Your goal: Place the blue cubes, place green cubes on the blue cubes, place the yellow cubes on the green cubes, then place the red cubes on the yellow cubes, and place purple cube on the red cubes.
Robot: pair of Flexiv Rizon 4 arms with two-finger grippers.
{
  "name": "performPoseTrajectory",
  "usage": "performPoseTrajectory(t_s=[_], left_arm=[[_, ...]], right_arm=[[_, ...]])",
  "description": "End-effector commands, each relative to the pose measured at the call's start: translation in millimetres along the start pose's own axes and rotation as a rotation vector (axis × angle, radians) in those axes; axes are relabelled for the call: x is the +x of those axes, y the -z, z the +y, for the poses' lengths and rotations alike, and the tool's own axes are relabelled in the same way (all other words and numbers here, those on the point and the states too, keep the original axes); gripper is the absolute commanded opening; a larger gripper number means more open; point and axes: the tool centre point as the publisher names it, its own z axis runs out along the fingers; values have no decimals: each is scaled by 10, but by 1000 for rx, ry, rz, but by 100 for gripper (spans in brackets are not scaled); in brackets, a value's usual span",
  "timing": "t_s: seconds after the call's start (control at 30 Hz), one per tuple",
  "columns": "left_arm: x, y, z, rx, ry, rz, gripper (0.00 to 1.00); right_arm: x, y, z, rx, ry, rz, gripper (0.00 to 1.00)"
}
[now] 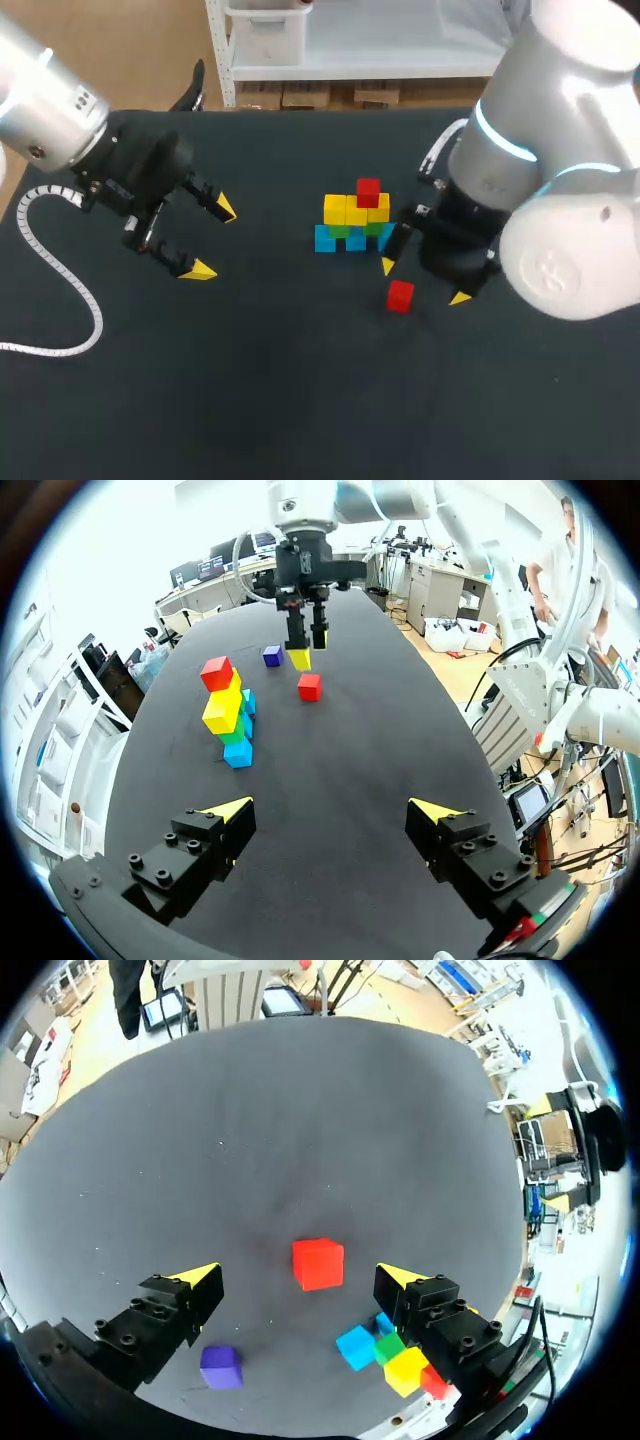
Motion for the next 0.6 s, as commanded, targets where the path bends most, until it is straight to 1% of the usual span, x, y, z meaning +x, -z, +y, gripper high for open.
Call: performPoseTrajectory(t_s=[0.03,0.27,0.4,0.6], left_arm=[[4,1,-1,-1,-1,0,100],[4,1,-1,-1,-1,0,100],[4,1,-1,-1,-1,0,100],[4,1,-1,-1,-1,0,100]], right_arm=[[6,-106,-65,-12,10,15,100],[78,-183,-104,-56,4,30,100],[119,-203,-119,-68,3,45,100],[130,-246,-143,-95,3,50,100]])
